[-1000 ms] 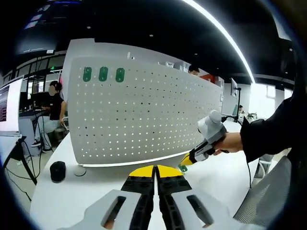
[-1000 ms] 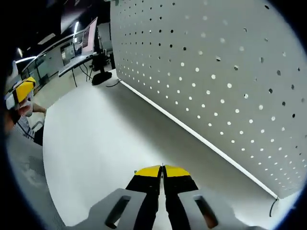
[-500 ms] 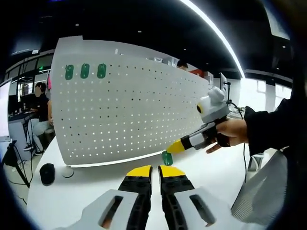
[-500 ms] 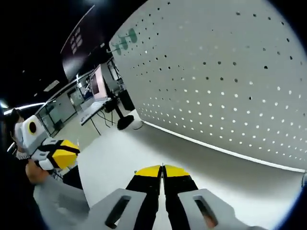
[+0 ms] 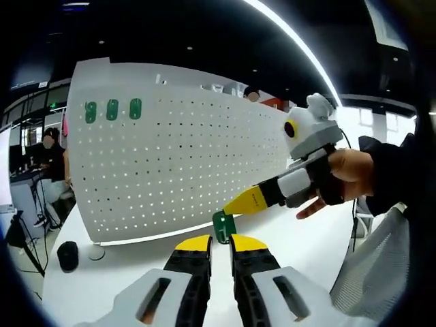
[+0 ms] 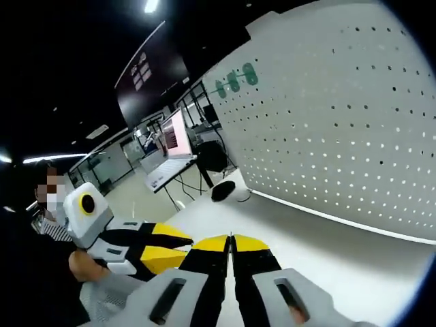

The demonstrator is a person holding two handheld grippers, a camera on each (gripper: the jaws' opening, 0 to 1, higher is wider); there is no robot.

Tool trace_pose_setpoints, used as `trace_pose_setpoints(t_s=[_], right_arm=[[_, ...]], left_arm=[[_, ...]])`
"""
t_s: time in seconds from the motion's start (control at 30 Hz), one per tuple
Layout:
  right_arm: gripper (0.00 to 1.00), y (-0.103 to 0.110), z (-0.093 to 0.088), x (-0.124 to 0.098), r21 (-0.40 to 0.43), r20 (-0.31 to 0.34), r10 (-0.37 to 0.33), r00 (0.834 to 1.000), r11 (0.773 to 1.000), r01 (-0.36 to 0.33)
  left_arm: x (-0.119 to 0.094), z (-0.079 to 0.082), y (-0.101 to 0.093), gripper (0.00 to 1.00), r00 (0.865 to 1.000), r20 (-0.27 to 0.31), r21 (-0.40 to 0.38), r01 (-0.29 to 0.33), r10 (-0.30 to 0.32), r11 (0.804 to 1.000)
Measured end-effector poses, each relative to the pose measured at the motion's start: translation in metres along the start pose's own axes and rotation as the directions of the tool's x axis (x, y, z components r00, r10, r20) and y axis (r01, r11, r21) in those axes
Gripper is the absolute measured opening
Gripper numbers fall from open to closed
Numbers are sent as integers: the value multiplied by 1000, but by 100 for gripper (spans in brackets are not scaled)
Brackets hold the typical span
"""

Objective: Insert the hook assembly into the mounting plate slot until the hook locks in place.

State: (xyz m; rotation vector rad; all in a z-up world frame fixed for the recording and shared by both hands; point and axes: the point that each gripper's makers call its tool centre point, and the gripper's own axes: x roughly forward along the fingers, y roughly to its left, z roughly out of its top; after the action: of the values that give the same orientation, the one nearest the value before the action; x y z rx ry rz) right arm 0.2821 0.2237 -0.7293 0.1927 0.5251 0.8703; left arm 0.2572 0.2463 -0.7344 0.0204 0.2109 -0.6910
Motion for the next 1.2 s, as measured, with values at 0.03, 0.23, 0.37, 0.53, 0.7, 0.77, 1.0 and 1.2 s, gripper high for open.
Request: trace_pose_setpoints(t_s=[0.03,0.23,0.37,0.53,0.7,0.77,1.0,1.2], right_arm=[[1,3,1,0,0,3,6,1000,1000,-6],[1,21,3,2,4,9,36,999,999,-37],[1,26,3,3,5,10,47,999,999,-47],[1,27,1,1,14,7,52,999,999,-52],[1,28,1,0,19,8,55,998,998,-55],[2,27,1,-1,24,10,57,998,998,-57],[16,25,14,-8,23,68,58,996,998,-60],[21,7,28,-29,27,141,7,990,1000,-11]], left_arm=[[0,0,0,10,1000,1,1,0,0,1000],[-1,4,0,7,1000,14,19,-1,1,1000],[-1,3,0,6,1000,11,24,0,0,1000],[-1,2,-1,5,1000,6,40,0,-1,999],[-1,1,-2,3,1000,4,38,3,-3,999],[-1,2,-2,3,1000,3,42,0,-1,999],[1,7,-5,3,1000,7,47,-1,0,999],[2,15,-1,3,1000,6,48,-15,15,999]])
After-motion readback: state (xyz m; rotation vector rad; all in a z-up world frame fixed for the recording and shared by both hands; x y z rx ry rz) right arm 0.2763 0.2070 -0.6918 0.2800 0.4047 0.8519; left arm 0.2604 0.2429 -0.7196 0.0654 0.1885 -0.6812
